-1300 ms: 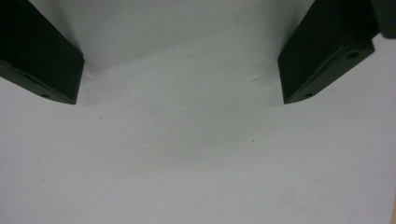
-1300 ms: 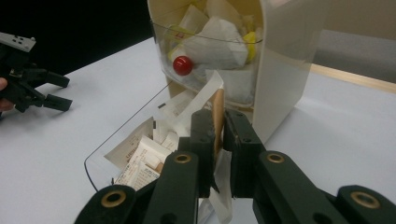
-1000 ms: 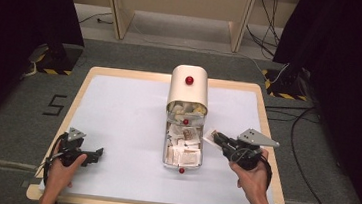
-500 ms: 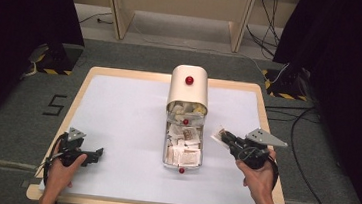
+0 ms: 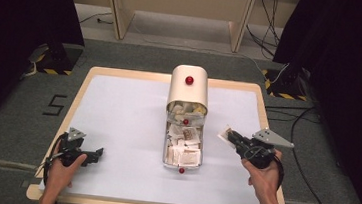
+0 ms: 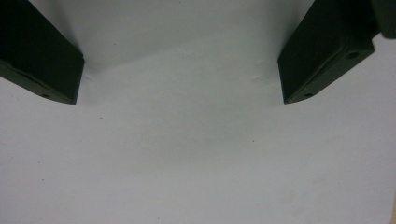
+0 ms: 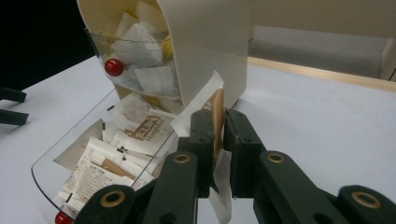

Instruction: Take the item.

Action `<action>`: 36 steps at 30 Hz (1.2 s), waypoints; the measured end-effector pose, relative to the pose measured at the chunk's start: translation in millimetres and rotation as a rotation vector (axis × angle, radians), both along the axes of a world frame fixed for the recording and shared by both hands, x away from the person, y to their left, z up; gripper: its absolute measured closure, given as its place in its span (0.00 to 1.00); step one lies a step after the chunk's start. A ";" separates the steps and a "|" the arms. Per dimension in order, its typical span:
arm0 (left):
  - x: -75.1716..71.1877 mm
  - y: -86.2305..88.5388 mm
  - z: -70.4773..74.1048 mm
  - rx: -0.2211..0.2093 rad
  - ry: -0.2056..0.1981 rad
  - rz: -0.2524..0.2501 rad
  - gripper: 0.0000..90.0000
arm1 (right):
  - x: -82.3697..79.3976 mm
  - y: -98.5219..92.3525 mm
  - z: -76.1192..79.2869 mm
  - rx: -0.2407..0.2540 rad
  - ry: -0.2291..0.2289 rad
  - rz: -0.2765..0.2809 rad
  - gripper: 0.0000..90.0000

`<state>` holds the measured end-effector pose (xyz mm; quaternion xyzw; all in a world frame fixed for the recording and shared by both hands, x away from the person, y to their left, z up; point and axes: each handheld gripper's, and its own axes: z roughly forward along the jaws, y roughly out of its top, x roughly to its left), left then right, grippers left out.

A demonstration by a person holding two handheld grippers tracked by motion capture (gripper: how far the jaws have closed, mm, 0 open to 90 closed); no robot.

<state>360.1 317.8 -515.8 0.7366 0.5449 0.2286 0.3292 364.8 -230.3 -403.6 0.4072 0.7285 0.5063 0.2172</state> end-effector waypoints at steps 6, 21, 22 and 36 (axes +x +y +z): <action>0.0 0.0 0.0 0.000 0.000 0.000 0.00 | 2.2 -7.6 -3.4 0.007 0.013 -0.023 0.92; 0.1 0.0 -0.1 -0.001 0.000 0.000 0.00 | 7.7 -22.6 -14.5 0.006 0.039 -0.066 0.91; 0.0 0.0 0.0 0.000 0.000 0.000 0.00 | 9.0 -24.3 -17.2 0.005 0.047 -0.073 0.91; 0.0 0.0 0.0 -0.001 0.000 0.000 0.00 | 16.1 -24.7 -38.5 -0.022 0.097 -0.090 0.91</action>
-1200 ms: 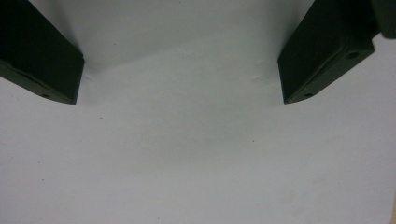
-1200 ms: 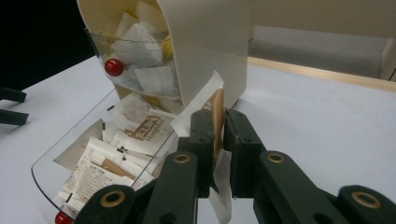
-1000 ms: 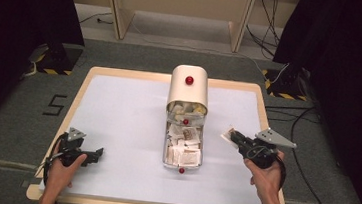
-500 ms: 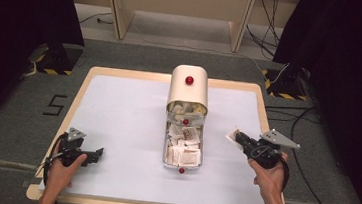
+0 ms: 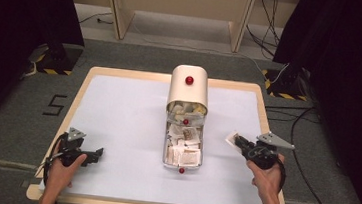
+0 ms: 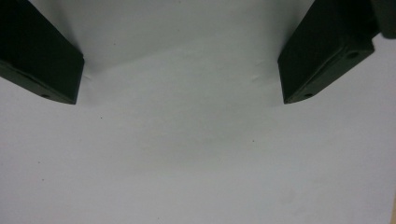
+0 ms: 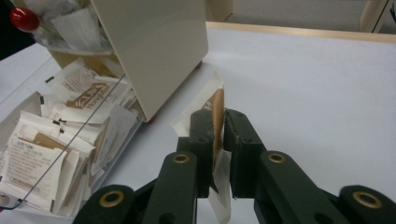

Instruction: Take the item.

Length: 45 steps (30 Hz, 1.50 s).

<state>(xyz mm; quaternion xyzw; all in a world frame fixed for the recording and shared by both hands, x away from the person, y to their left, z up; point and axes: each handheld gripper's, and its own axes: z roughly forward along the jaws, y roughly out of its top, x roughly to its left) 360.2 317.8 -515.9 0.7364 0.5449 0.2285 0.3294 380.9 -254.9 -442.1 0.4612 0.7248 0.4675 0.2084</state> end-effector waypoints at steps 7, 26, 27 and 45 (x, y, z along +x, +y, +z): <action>0.0 0.0 0.0 0.000 0.000 0.000 0.00 | 3.4 4.5 -10.0 -0.020 0.023 0.007 0.91; 0.0 0.0 0.0 0.001 0.000 0.000 0.00 | 10.2 9.8 -21.6 -0.035 0.049 0.001 0.90; 0.0 0.0 0.0 0.001 0.000 0.000 0.00 | 10.2 9.8 -21.6 -0.035 0.049 0.001 0.90; 0.0 -0.1 0.0 0.000 0.000 0.000 0.00 | 16.0 6.7 -28.2 -0.038 0.063 -0.020 0.90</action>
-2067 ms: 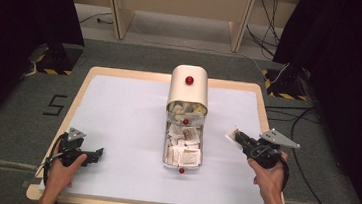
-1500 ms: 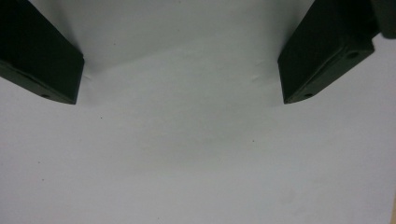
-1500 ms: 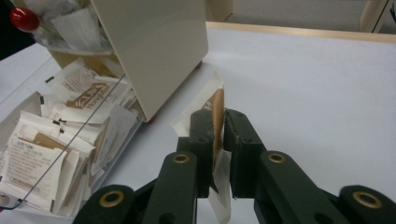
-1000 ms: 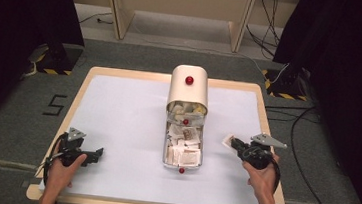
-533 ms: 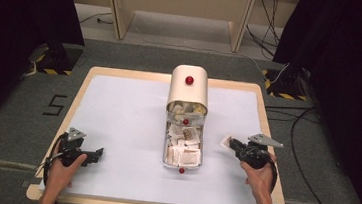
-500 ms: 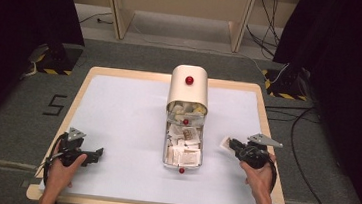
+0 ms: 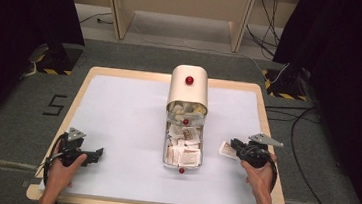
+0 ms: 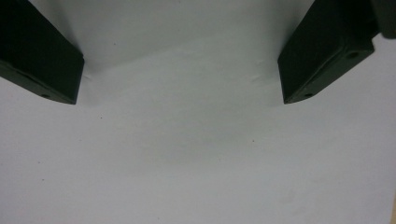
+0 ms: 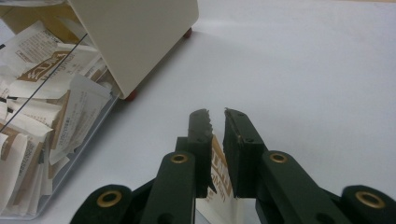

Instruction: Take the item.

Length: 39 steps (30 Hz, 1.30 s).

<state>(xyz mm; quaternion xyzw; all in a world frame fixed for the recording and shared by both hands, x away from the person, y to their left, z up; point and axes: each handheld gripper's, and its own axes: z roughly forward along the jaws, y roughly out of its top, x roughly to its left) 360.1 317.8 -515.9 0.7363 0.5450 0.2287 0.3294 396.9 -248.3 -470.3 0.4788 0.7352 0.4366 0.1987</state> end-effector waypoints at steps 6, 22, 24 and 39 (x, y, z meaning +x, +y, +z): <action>0.0 0.0 0.0 0.001 0.000 0.000 0.00 | 0.3 0.0 -1.5 -0.008 0.005 -0.001 0.90; 0.0 0.0 0.0 0.001 0.000 0.000 0.00 | -0.7 -3.1 0.6 0.003 0.000 -0.016 0.82; 0.0 0.0 0.0 0.000 0.000 0.000 0.00 | -1.3 -3.2 1.8 0.007 0.000 -0.023 0.75; 0.0 0.1 0.0 0.001 0.000 0.000 0.00 | -2.9 1.9 5.5 0.034 0.008 -0.070 0.27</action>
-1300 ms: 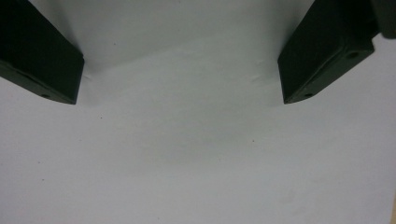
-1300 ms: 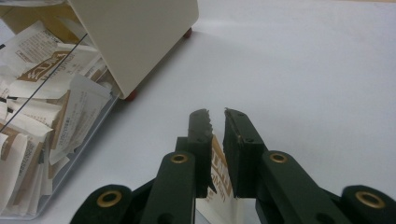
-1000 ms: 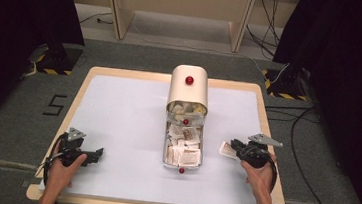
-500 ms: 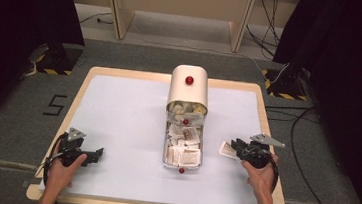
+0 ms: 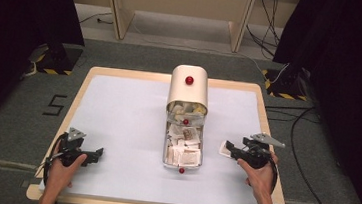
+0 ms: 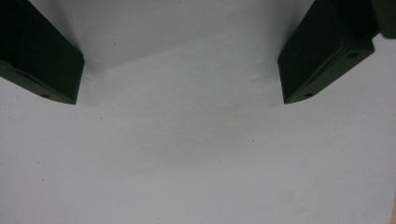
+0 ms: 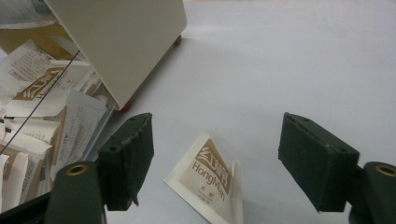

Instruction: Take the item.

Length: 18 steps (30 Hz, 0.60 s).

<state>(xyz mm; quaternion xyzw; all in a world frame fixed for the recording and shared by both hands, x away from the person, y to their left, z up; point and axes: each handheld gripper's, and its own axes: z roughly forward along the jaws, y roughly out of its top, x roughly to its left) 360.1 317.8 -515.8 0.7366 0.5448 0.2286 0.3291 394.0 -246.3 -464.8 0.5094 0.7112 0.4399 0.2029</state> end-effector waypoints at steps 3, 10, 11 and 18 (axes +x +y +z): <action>0.0 0.0 0.0 0.000 0.000 0.000 0.00 | -0.8 0.9 0.6 -0.003 -0.006 0.004 0.22; 0.0 -0.1 0.0 -0.001 0.000 0.000 0.00 | -2.7 1.1 1.3 -0.013 -0.009 0.010 0.21; 0.0 0.0 0.0 0.000 0.000 0.000 0.00 | -2.8 1.2 1.3 -0.011 -0.008 0.009 0.21; 0.0 0.0 0.0 0.000 0.000 0.000 0.00 | -4.9 3.0 1.1 -0.013 0.000 0.009 0.21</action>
